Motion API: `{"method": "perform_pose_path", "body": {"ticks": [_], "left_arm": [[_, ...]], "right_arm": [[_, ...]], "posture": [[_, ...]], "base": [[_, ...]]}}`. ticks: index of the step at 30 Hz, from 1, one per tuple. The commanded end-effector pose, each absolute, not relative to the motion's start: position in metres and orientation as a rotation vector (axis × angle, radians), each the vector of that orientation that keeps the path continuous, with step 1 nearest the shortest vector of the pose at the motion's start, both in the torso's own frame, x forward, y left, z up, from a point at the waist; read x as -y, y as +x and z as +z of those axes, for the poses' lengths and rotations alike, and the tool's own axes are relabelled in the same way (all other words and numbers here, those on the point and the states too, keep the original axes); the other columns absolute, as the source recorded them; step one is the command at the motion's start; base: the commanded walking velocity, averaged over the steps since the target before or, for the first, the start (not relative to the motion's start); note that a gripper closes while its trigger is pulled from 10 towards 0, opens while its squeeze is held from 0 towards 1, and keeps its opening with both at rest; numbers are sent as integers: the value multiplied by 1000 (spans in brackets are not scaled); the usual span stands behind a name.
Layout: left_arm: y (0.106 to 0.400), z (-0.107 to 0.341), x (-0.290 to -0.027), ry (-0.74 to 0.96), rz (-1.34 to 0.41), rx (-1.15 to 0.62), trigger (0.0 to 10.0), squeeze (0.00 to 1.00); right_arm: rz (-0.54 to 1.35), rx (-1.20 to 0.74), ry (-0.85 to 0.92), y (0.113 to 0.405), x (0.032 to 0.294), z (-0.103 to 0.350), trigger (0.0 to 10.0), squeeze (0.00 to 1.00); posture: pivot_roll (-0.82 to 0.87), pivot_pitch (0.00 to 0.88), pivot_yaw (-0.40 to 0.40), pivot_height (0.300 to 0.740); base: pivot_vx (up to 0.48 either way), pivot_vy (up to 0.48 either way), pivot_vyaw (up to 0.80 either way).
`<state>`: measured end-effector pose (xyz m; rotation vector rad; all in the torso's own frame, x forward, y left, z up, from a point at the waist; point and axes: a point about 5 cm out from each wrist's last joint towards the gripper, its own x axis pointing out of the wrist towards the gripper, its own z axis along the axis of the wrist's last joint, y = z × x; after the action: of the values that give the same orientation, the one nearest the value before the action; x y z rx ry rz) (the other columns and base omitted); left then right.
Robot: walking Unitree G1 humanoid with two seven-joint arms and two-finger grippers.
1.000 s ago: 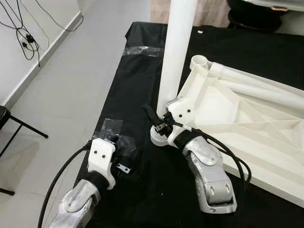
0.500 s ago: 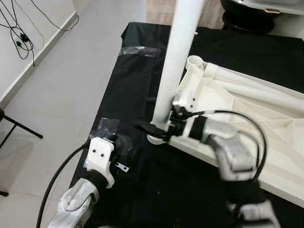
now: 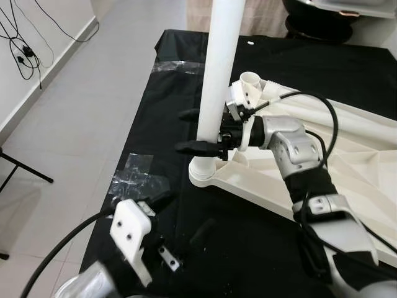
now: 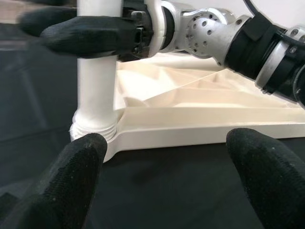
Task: Building children table
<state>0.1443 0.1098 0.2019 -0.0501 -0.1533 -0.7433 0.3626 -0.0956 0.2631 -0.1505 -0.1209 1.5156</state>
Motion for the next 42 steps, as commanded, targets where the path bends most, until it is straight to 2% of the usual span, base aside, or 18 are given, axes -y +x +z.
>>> {"method": "perform_pose_path", "body": {"ticks": [1, 5, 12, 14, 15, 16, 17, 18, 20, 21, 23, 24, 26, 35, 36, 39, 40, 42], "left_arm": [[135, 203, -113, -8, -701, 133, 10000, 0], [129, 202, -120, 16, -651, 129, 10000, 0], [124, 201, -140, 46, -559, 114, 10000, 0], [122, 199, -141, 41, -535, 105, 10000, 0], [122, 199, -141, 41, -535, 105, 10000, 0], [121, 199, -142, 42, -528, 100, 10000, 0], [120, 198, -141, 44, -524, 96, 10000, 0], [120, 198, -141, 44, -524, 96, 10000, 0], [122, 199, -142, 48, -521, 97, 10000, 0], [122, 199, -142, 48, -521, 97, 10000, 0], [126, 201, -145, 51, -513, 101, 10000, 0], [126, 201, -145, 51, -513, 101, 10000, 0], [129, 203, -145, 46, -512, 106, 10000, 0], [129, 204, -145, 38, -501, 110, 10000, 0], [129, 204, -145, 37, -499, 108, 10000, 0], [129, 204, -145, 37, -497, 106, 10000, 0], [129, 203, -145, 33, -497, 102, 10000, 0], [129, 203, -145, 33, -497, 102, 10000, 0]], "right_arm": [[1538, 109, -150, 365, 94, 261, 0, 0], [1512, 96, -150, 369, 102, 257, 0, 0], [1289, 59, -214, 380, 129, 242, 0, 0], [1073, 44, -251, 384, 149, 230, 0, 0], [1073, 44, -251, 384, 149, 230, 0, 0], [946, 35, -256, 384, 157, 222, 0, 0], [668, 17, -241, 386, 167, 208, 0, 0], [668, 17, -241, 386, 167, 208, 0, 0], [324, -12, -219, 366, 168, 181, 0, 0], [324, -12, -219, 366, 168, 181, 0, 0], [314, -50, -172, 320, 129, 154, 0, 0], [314, -50, -172, 320, 129, 154, 0, 0], [396, -44, -135, 306, 103, 151, 0, 0], [389, -41, -174, 308, 114, 163, 0, 0], [405, -45, -153, 304, 114, 167, 10000, 0], [444, -48, -97, 300, 112, 171, 10000, 0], [531, -50, -39, 293, 106, 178, 10000, 514], [531, -50, -39, 293, 106, 178, 10000, 514]], "posture": [[237, 170, -89, 740], [246, 165, -83, 740], [251, 158, -66, 740], [247, 164, -72, 740], [247, 164, -72, 740], [234, 171, -84, 740], [227, 173, -88, 740], [227, 173, -88, 740], [215, 177, -84, 740], [215, 177, -84, 740], [192, 163, -52, 740], [192, 163, -52, 740], [191, 152, -55, 740], [177, 149, -63, 740], [175, 150, -59, 740], [175, 151, -58, 740], [175, 151, -58, 740], [175, 151, -58, 740]], "base": [[0, 0, 0], [0, 0, 0], [0, 0, 0], [0, 0, 0], [0, 0, 0], [0, 0, 0], [0, 0, 0], [0, 0, 0], [0, 0, 0], [0, 0, 0], [0, 0, 0], [0, 0, 0], [0, 0, 0], [0, 0, 0], [0, 0, 0], [0, 0, 0], [0, 0, 0], [0, 0, 0]]}}
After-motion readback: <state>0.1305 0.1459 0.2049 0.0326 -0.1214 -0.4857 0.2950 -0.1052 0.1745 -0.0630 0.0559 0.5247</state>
